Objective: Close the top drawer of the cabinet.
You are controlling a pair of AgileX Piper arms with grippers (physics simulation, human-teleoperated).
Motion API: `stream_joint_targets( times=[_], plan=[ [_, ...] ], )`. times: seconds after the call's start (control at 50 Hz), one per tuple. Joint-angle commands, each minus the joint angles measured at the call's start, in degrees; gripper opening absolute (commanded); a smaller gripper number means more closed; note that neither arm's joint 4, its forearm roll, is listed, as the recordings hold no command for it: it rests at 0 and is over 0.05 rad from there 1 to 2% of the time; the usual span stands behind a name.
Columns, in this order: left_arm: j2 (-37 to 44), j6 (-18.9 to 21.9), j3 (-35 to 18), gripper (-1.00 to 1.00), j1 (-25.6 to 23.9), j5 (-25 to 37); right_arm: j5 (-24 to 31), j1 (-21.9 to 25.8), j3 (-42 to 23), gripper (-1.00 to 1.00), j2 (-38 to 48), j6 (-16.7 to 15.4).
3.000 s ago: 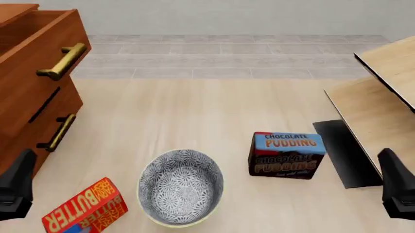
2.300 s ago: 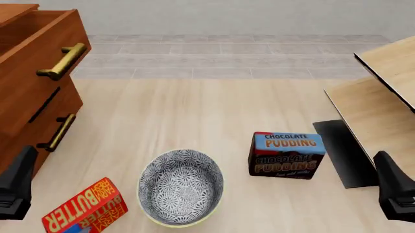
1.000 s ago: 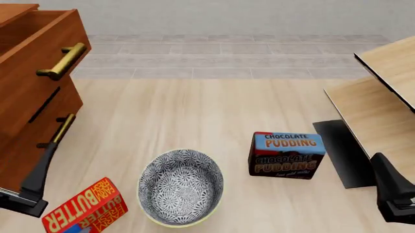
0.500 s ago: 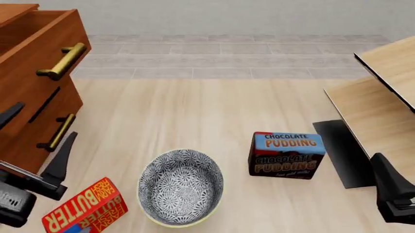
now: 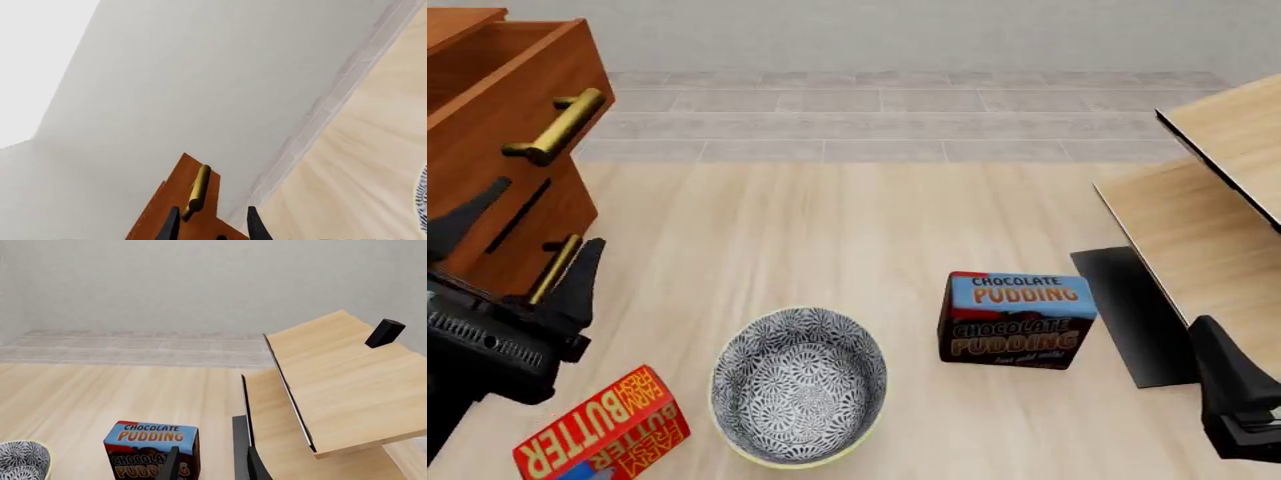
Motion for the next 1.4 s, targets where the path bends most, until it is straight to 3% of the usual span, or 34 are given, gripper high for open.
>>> stream_joint_targets(
  times=[0.02,0.12,0.16,0.36,1.4],
  plan=[
    [9.85,7.56,-3.11,1.0,3.69,-7.59,-0.15,0.26,0.0,1.0,0.0,-0.15],
    [11.81,9.01,-4.24,1.0,4.55,-8.19,-0.15,0.22,0.0,1.0,0.0,-0.17],
    [14.75,11.91,-3.95,1.0,5.05,-12.15,-0.12,0.19,0.0,1.0,0.0,-0.15],
    [17.93,13.89,-6.39,1.0,5.67,-12.38,0.03,0.14,0.0,1.0,0.0,-0.03],
    [24.82,18.56,-13.12,1.0,9.37,-12.46,-0.19,0.63,-0.02,1.0,-0.01,0.46]
  ],
)
